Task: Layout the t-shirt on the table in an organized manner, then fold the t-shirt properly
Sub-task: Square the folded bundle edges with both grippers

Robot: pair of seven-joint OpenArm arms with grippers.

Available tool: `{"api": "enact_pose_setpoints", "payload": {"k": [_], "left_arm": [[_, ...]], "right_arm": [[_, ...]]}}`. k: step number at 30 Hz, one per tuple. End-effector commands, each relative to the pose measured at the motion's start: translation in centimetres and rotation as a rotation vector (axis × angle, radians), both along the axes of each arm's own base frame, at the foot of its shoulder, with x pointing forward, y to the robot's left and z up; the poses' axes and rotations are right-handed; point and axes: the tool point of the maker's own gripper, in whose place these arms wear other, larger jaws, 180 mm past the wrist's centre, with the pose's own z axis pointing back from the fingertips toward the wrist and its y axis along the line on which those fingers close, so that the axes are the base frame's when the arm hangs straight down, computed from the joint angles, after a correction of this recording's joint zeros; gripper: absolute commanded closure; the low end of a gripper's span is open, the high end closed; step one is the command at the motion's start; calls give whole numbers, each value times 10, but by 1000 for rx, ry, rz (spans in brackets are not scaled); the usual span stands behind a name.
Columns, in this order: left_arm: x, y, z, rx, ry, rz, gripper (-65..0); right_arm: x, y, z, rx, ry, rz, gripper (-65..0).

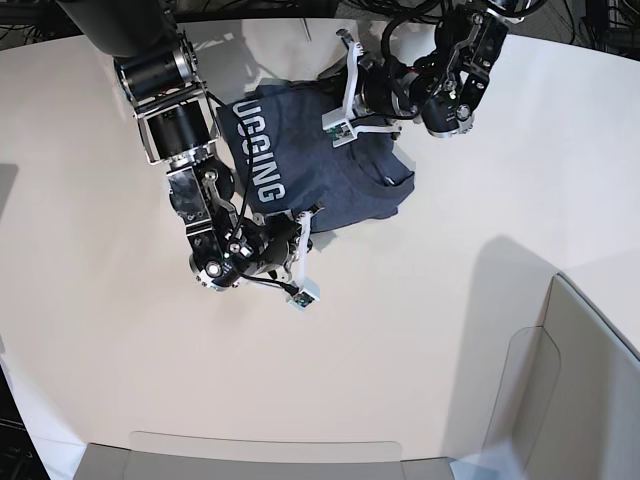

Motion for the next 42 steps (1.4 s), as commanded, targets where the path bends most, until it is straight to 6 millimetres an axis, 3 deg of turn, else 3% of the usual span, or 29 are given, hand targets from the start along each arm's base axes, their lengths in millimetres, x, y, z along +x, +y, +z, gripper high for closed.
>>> {"api": "enact_pose_setpoints", "payload": {"k": [1,7,18,25,29,36,39,42], "left_arm": [[2,25,-18,148,-10,0,0],[8,36,-25,201,-31,16,0],[71,76,-3,225,-132,191,0],[90,79,7,225,-174,207,0],[92,71,2,203,-150,218,0],[103,60,0,176,-136,233,0],[106,53,5,152,-149,241,0],[118,54,24,110,-197,302,0]], "right_arm": [[10,-3,19,10,-59,4,0],[-19,-37,13,-78,-65,11,0],[-85,-71,-2,-159,-53,48,0],[-118,-87,-8,-166,-29,30,0],[-121,-107,0,-156,-47,-54,0],[-129,-126,16,-151,-89,-125,0],[-120,-141,34,-151,-150,-186,0],[-102,-173,58,-149,-227,-315,0]]}}
